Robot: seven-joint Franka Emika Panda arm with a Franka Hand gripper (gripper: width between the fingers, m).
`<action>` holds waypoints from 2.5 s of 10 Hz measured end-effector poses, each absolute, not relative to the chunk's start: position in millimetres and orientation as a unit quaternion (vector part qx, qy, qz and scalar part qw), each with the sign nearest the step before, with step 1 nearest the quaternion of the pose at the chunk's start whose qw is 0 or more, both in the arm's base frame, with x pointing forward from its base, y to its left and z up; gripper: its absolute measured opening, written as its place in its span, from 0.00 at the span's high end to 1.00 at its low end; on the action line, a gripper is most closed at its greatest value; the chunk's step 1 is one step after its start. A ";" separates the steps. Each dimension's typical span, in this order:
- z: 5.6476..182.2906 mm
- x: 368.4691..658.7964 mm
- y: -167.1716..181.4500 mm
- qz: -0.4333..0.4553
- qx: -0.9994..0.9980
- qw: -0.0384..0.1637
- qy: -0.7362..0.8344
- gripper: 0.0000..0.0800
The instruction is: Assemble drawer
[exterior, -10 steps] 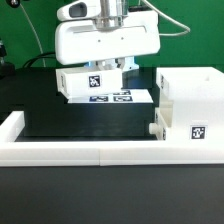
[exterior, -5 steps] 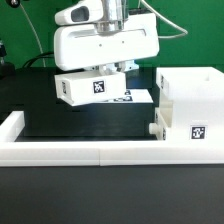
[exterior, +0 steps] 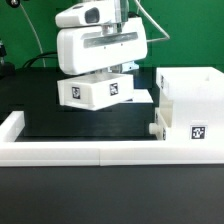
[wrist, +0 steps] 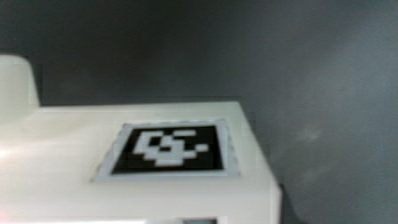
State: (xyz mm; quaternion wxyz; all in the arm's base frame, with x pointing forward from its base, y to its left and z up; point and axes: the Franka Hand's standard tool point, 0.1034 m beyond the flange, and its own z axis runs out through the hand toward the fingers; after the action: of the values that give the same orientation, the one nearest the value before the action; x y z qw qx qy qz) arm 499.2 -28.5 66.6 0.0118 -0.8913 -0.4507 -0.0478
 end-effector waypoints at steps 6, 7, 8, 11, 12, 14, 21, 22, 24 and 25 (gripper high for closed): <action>64.0 507.4 -25.7 -0.042 -0.780 -0.010 -0.624 0.95; 63.4 507.1 -26.2 -0.041 -0.772 -0.011 -0.634 0.95; 63.0 506.8 -26.2 -0.041 -0.774 -0.010 -0.632 0.95; 62.9 512.1 -21.4 -0.032 -0.752 -0.014 -0.659 0.95; 62.4 515.8 -19.8 -0.032 -0.747 -0.015 -0.664 0.95; 61.3 514.5 -21.0 -0.031 -0.746 -0.014 -0.665 0.95; 61.5 520.9 -20.2 -0.009 -0.743 0.003 -0.669 0.95; 61.6 520.9 -20.7 -0.009 -0.743 0.003 -0.669 0.95; 60.8 519.8 -20.8 -0.008 -0.743 0.004 -0.669 0.95; 60.6 519.6 -21.0 -0.008 -0.744 0.004 -0.669 0.95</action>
Offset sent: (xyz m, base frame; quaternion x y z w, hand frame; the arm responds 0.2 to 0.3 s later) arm 0.0000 0.0000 0.0000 0.0000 0.0000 -0.1938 0.9810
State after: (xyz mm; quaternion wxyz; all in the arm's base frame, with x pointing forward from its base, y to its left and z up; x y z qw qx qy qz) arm 519.6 -21.0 60.6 0.0039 -0.7435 -0.6687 -0.0077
